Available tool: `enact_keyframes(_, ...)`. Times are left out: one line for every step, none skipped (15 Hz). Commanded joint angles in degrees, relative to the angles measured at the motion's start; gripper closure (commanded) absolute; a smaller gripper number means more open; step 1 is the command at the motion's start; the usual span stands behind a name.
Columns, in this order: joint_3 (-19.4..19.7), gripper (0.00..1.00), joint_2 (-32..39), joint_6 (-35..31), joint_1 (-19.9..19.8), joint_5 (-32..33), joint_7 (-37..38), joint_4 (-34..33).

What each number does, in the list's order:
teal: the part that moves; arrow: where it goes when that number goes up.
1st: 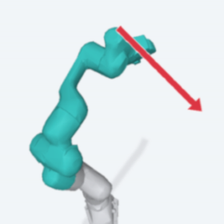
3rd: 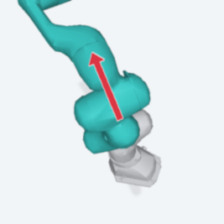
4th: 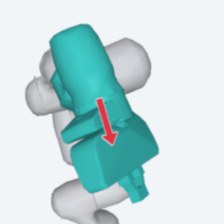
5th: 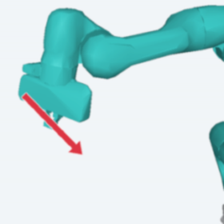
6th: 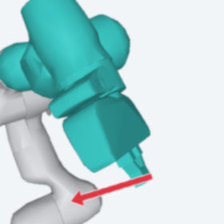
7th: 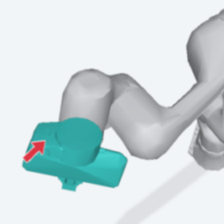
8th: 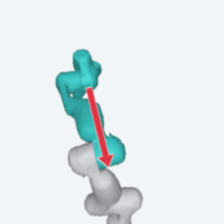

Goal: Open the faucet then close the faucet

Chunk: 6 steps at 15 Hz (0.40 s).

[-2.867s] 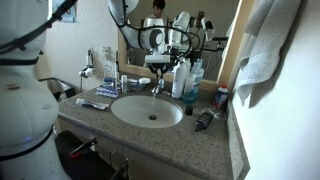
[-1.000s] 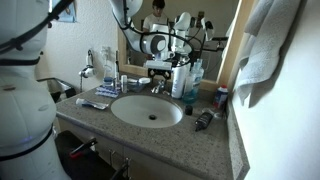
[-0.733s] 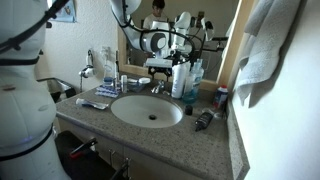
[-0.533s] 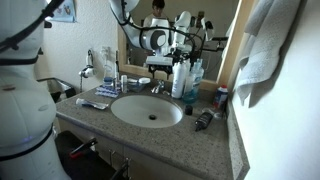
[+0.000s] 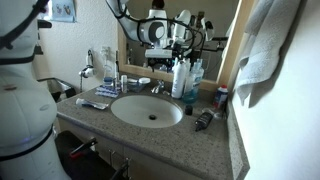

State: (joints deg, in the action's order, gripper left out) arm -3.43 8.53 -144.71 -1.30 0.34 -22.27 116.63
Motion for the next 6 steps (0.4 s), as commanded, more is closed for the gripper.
enact_keyframes(0.3,0.0,-3.2,1.3,0.5,1.0,0.5,2.2)
enact_keyframes(0.3,0.0,-3.5,1.3,0.6,1.1,0.7,2.4)
enact_keyframes(0.4,0.0,-3.8,1.3,0.7,1.1,0.7,2.7)
enact_keyframes(0.5,0.0,-4.1,1.3,0.8,1.4,1.0,2.9)
enact_keyframes(0.5,0.0,-4.4,1.2,0.8,1.5,1.2,3.3)
enact_keyframes(0.5,0.0,-4.6,1.1,0.8,1.6,1.0,3.7)
